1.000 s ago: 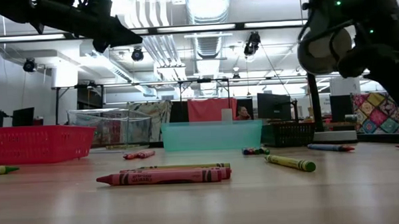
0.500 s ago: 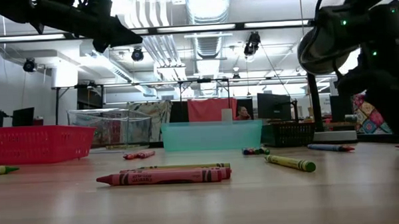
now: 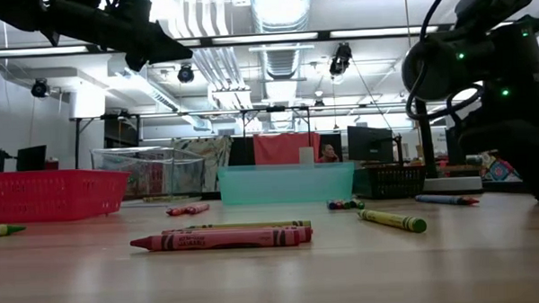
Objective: Sort crayons
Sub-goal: Put the red crayon into the red bin
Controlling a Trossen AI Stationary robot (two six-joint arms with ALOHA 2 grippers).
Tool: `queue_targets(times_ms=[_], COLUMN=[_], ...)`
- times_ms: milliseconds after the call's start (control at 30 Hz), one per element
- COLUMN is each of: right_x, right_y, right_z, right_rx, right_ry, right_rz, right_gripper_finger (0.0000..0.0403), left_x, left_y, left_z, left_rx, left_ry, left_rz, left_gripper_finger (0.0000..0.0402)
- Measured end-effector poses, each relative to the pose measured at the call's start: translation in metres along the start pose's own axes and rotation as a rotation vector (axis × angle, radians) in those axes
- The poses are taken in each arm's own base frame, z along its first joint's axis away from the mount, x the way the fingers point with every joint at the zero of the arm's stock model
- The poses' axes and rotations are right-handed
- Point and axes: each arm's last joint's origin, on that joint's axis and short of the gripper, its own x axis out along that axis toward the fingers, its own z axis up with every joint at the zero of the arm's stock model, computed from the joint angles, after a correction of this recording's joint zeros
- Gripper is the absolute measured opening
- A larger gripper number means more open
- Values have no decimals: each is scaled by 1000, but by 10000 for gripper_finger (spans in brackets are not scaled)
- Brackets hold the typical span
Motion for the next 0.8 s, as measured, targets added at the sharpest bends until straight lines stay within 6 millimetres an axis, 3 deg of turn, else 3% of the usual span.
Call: queue_targets(times_ms=[600, 800], right_x=[4, 4], right_y=[5, 5], right_z=[2, 2], right_rx=[-37, -39], right_ry=[-12, -15], right_rz=[13, 10], right_gripper_finger=[32, 13], left_x=[0, 0], left_y=[0, 0], left_z=[0, 0], left_rx=[0, 0], left_ry=[1, 1], left_rz=[0, 0], left_gripper_finger=[0, 0])
